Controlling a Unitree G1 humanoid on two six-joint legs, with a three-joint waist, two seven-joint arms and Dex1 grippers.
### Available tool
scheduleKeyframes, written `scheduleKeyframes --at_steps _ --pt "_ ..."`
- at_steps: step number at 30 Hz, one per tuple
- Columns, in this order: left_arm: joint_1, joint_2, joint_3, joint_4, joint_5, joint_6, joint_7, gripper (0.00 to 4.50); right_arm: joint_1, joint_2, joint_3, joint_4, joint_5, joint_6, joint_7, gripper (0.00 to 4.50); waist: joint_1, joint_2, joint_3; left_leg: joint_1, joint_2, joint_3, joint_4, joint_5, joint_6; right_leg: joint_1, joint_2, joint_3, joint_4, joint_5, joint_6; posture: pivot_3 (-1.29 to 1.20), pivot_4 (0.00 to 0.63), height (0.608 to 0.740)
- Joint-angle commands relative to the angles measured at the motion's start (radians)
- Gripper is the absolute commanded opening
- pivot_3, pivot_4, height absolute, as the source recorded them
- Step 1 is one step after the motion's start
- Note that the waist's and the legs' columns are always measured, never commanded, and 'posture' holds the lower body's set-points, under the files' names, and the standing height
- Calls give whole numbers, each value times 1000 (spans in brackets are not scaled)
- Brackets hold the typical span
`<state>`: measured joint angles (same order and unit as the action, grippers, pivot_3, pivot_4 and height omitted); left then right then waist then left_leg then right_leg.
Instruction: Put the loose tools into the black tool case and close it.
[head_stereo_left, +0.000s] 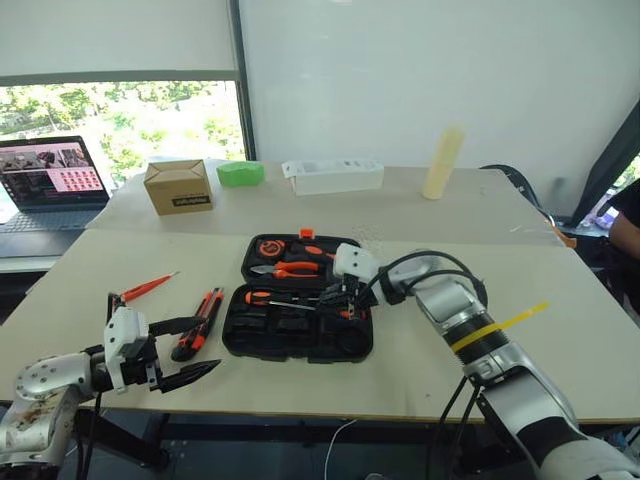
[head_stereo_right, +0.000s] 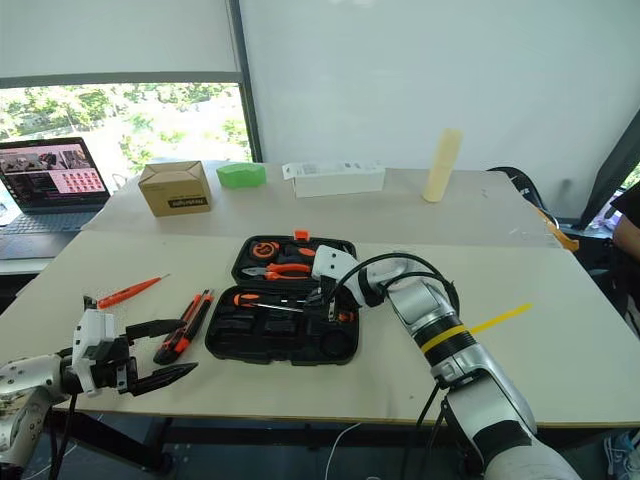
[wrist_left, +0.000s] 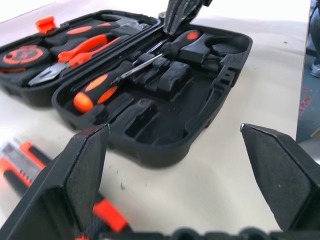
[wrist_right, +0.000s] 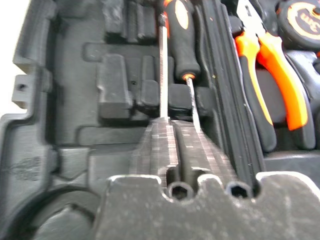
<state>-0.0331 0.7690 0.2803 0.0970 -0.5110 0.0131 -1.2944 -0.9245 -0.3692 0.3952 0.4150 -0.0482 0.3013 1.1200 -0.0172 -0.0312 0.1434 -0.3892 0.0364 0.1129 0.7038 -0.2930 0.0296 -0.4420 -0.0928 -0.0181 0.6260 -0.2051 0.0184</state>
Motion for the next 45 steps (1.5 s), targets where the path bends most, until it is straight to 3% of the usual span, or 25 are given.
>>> scheduleKeyframes --at_steps 1,14,18,21,24,27,31,35,39,45 --pt "-2 0 18 4 -2 -38 -11 4500 9 8 20 9 -28 -28 -10 24 -1 0 0 0 0 0 0 0 0 0 0 0 0 0 0 0 150 740" --pt "8 9 10 -12 14 -20 31 4500 9 87 70 111 -100 -16 -60 24 -9 0 0 5 1 0 -1 -1 2 2 1 1 1 -1 -1 0 150 740" --pt "33 18 47 -18 -3 6 53 4500 38 97 -53 12 4 -77 -73 24 -17 0 0 5 2 0 -2 -1 2 3 1 1 2 -1 -1 0 150 740" --pt "83 28 117 9 -7 -5 73 4500 127 44 -165 -183 134 -119 -18 24 -20 0 0 3 3 -1 -4 -1 1 1 1 0 1 -1 -1 0 150 740" --pt "146 32 202 26 -22 2 101 4500 258 -10 -272 -384 271 -110 12 776 -18 0 0 -1 4 -1 -6 2 -3 -2 0 -1 2 -1 -1 0 150 740" --pt "212 34 297 73 -17 21 158 4500 432 -59 -380 -533 369 -154 12 1819 -12 0 0 -1 4 -1 -7 0 -2 0 0 -3 -2 -1 -1 0 150 740" --pt "277 33 379 133 1 48 238 4500 648 -117 -483 -613 395 -266 3 3170 0 0 0 2 6 -1 -7 -5 1 3 0 -8 -6 -1 -1 0 150 740" --pt "331 44 404 87 -33 244 327 4500 823 -160 -572 -628 429 -344 6 4471 4 0 0 4 6 0 -7 -6 2 4 -1 -8 -12 -1 -1 0 150 740" --pt "284 56 379 -30 -92 375 354 4500 846 -166 -609 -647 477 -353 -27 4471 8 -1 1 5 8 0 -7 -4 1 5 0 -9 -11 0 -2 0 150 740" --pt "-23 83 273 -46 -59 585 581 4500 775 -167 -572 -701 507 -313 -80 4471 14 -2 1 11 10 0 -7 4 -4 7 3 -8 -5 3 -7 0 150 740"
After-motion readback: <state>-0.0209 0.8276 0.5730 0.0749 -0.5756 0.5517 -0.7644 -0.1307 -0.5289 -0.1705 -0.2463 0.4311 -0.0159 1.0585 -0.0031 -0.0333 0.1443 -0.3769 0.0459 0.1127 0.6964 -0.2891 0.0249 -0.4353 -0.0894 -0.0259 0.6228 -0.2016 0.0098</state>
